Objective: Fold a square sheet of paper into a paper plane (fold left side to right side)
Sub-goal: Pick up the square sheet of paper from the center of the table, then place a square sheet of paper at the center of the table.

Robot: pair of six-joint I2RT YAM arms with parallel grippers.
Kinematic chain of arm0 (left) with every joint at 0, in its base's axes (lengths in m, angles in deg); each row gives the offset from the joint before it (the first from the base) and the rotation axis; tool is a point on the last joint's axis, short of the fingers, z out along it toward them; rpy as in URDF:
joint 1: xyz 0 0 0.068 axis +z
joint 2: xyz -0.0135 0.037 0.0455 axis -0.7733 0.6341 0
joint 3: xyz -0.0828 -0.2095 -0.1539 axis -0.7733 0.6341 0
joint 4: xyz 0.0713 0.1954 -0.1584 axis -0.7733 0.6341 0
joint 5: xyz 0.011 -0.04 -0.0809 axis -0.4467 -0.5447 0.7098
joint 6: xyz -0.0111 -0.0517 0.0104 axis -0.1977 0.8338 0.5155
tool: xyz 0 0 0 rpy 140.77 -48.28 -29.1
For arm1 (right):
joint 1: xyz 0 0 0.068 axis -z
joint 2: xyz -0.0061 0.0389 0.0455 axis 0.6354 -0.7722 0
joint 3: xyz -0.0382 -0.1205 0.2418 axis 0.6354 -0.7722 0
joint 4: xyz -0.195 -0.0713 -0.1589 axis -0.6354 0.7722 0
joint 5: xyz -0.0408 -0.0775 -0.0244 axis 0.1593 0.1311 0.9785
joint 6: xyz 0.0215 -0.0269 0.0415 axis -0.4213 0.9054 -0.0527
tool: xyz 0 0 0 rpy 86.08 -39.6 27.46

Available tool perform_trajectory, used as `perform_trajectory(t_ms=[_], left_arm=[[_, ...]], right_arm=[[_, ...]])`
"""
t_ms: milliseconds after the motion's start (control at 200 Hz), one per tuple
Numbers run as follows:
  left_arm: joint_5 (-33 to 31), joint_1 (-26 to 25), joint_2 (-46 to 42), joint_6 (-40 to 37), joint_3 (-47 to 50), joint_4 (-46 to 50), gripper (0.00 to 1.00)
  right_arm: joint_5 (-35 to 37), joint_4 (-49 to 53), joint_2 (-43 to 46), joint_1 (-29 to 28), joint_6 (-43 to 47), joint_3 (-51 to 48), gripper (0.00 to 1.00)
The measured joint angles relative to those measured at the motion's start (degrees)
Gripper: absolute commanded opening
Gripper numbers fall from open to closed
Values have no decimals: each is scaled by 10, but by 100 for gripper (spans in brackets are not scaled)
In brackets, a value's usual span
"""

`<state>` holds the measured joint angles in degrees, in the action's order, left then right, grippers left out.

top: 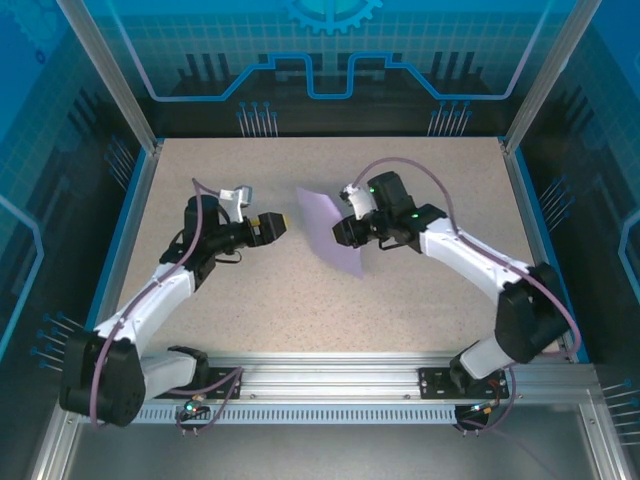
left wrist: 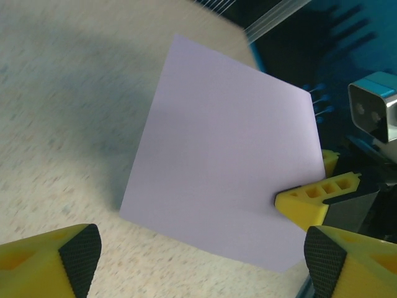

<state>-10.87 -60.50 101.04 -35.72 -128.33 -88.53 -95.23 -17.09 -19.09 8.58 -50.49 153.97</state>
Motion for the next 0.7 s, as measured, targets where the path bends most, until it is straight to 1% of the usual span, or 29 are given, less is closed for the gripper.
perform_trajectory(t_ms=[150,295,525,650,700], left_arm=[[41,0,-46,-10,0,-47,91],[85,0,-57,-11,-9,-70,92],[159,0,-37,-11,-54,-103,92],[195,-4,-17,-12,-72,-111,91],[205,-9,-11,-14,-76,-110,89]], right_arm=[[-48,33,79,19,42,2,22],[-91,80,124,24,77,28,22],[-160,134,164,25,126,77,21],[-197,151,165,25,141,94,21],[-212,155,164,25,144,97,21]])
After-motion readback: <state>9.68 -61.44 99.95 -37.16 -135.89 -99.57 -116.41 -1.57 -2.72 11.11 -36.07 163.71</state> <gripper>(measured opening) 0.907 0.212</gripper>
